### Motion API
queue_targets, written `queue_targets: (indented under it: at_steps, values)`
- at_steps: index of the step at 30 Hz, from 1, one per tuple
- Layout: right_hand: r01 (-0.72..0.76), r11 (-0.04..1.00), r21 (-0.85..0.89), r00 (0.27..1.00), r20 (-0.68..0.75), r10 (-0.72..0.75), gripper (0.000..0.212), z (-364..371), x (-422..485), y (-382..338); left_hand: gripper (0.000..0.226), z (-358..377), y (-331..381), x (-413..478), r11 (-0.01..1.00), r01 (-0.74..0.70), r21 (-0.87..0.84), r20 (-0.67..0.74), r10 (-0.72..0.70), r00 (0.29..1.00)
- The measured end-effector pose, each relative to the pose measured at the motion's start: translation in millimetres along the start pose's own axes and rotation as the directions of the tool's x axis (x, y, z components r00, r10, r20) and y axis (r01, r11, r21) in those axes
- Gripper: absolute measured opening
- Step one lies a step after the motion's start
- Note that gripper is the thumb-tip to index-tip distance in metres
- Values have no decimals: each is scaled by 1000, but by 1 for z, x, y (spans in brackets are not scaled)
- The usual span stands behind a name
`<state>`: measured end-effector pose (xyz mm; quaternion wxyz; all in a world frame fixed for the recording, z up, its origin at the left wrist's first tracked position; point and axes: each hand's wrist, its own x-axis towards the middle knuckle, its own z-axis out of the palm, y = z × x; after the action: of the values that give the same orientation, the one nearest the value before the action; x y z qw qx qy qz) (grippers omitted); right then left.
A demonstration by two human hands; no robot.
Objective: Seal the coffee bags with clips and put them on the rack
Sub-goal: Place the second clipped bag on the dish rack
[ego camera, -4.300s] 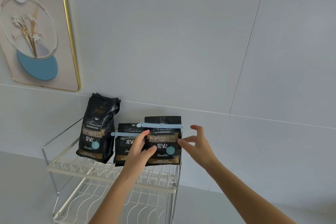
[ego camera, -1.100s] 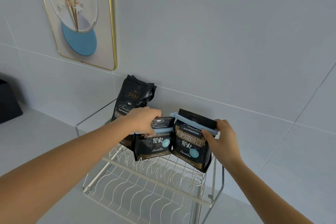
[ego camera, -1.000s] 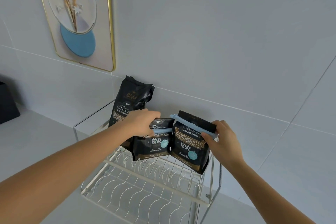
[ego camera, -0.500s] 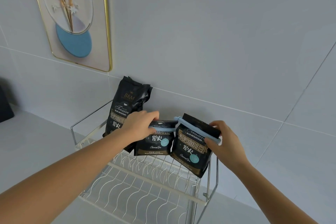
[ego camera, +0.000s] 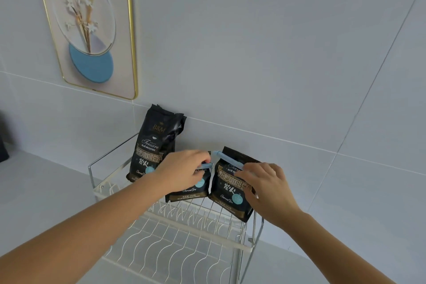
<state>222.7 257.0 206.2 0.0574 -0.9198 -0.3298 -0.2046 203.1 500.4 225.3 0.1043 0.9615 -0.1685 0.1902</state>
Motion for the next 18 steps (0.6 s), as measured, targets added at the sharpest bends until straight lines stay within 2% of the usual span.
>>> queue_targets:
  at_steps: [2, 4, 7, 13, 18]
  values:
    - [-71, 997, 25, 994, 84, 69, 39, 6, 1, 2, 54, 16, -3, -8, 985, 30, 169, 293, -79, 953]
    - [-133, 990, 47, 979, 164, 124, 44, 10, 2, 5, 71, 27, -10, -15, 959, -7, 283, 402, -112, 909]
    - [-135, 991, 23, 966, 226, 126, 48, 14, 3, 6, 76, 34, -20, -21, 968, -8, 250, 428, -103, 898]
    - [-148, 989, 27, 959, 249, 136, 53, 5, 1, 0, 78, 32, -15, -25, 974, 6, 227, 441, -109, 891]
    - [-138, 987, 82, 972, 204, 119, 61, -24, -6, -7, 81, 10, 9, -25, 971, -4, 239, 282, -65, 957]
